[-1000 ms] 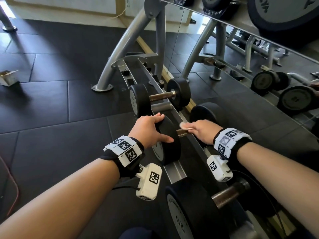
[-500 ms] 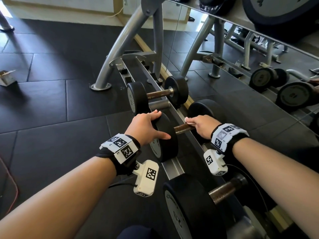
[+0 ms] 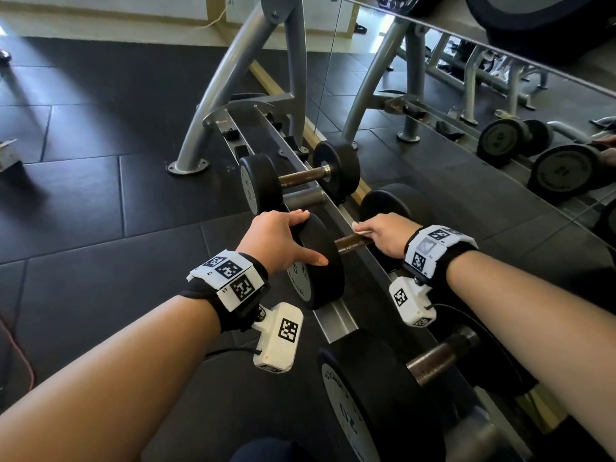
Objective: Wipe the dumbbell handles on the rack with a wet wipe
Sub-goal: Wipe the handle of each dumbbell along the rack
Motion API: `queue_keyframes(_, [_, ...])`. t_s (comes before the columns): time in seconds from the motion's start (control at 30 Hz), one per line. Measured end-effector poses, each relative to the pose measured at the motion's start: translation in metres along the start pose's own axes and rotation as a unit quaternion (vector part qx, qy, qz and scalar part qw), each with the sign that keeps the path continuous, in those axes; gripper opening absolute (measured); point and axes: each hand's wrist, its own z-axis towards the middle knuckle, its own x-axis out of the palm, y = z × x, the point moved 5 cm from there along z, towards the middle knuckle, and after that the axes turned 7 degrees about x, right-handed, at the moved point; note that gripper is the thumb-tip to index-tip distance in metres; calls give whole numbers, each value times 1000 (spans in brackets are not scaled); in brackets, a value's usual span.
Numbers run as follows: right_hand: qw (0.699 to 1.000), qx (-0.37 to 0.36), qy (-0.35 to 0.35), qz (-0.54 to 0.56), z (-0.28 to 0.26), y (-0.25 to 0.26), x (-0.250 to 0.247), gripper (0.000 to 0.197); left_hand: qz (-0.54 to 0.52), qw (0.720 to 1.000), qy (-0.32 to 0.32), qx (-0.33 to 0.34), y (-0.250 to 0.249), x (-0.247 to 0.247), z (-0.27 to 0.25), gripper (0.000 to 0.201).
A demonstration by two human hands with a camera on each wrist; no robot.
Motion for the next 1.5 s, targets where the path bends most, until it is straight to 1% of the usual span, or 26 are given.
queue_keyframes(0.1, [998, -36, 21, 57, -5, 21, 16, 46, 27, 999, 23, -2, -6, -3, 3, 101])
queue_keyframes(0.2, [996, -72, 46, 37, -11, 36, 30, 51, 67, 997, 48, -12, -11, -7, 5, 100])
queue_keyframes(0.23, [996, -67, 52, 40, -11, 34, 27, 53, 82, 995, 61, -14, -14, -10, 8, 99])
queue_keyframes(0.3, [996, -24, 60, 60, -7, 21, 21, 58, 114, 989, 91, -18, -21, -15, 12, 95])
queue_keyframes(0.4, [998, 39, 45, 36, 3, 6, 9, 50, 149, 978, 139, -31, -28, -23, 21, 87])
queue_keyframes(0.47, [998, 45, 50, 19, 6, 13, 12, 46, 168, 972, 162, -40, -31, -26, 29, 83])
queue_keyframes(0.53, [997, 28, 64, 26, 4, 25, 19, 49, 176, 967, 178, -46, -32, -26, 36, 81])
queue_keyframes(0.6, [992, 4, 84, 97, -3, 35, 20, 53, 167, 966, 187, -58, -29, -26, 41, 80])
queue_keyframes(0.67, [977, -18, 106, 185, -17, 45, 16, 49, 168, 965, 190, -59, -25, -23, 40, 78])
queue_keyframes(0.73, [949, 7, 128, 289, -28, 46, 10, 37, 167, 967, 181, -63, -24, -21, 41, 73])
queue_keyframes(0.77, [923, 44, 129, 360, -34, 41, 7, 32, 165, 967, 180, -68, -23, -20, 42, 70])
queue_keyframes(0.8, [884, 96, 108, 444, -39, 35, 5, 27, 166, 966, 183, -72, -23, -19, 43, 68])
queue_keyframes(0.83, [833, 157, 64, 527, -45, 25, 5, 22, 169, 964, 190, -74, -23, -19, 45, 65])
queue_keyframes(0.87, [782, 222, 8, 583, -51, 14, 8, 17, 173, 962, 198, -75, -24, -18, 47, 62])
queue_keyframes(0.9, [740, 282, -41, 610, -57, 4, 15, 17, 177, 960, 204, -76, -25, -18, 50, 61])
queue_keyframes(0.93, [711, 335, -74, 614, -61, -2, 24, 20, 180, 959, 207, -77, -25, -18, 51, 60])
queue_keyframes(0.97, [686, 379, -90, 614, -66, -5, 32, 23, 183, 958, 208, -77, -24, -18, 53, 59])
queue_keyframes(1.0, [661, 415, -100, 617, -68, -6, 40, 25, 186, 957, 210, -75, -22, -17, 53, 59])
queue_keyframes(1.07, [604, 460, -127, 638, -67, -3, 48, 21, 189, 956, 215, -69, -18, -16, 53, 63])
queue_keyframes(1.1, [586, 476, -144, 639, -66, -3, 51, 19, 189, 956, 216, -65, -17, -15, 53, 66])
queue_keyframes(1.13, [579, 490, -161, 632, -63, -3, 52, 16, 187, 957, 215, -62, -15, -15, 54, 68])
queue_keyframes(1.23, [584, 494, -194, 614, -51, -4, 52, 12, 184, 959, 207, -60, -14, -16, 55, 69])
queue_keyframes(1.3, [595, 475, -205, 615, -43, -4, 54, 15, 184, 960, 204, -58, -14, -16, 55, 70])
queue_keyframes(1.4, [614, 441, -198, 624, -38, -2, 64, 24, 180, 961, 202, -60, -12, -16, 54, 74])
queue_keyframes(1.43, [608, 428, -198, 639, -37, 2, 67, 27, 179, 961, 203, -63, -11, -16, 54, 74])
queue_keyframes(1.5, [577, 394, -198, 688, -34, 13, 68, 28, 179, 961, 202, -66, -12, -17, 53, 73])
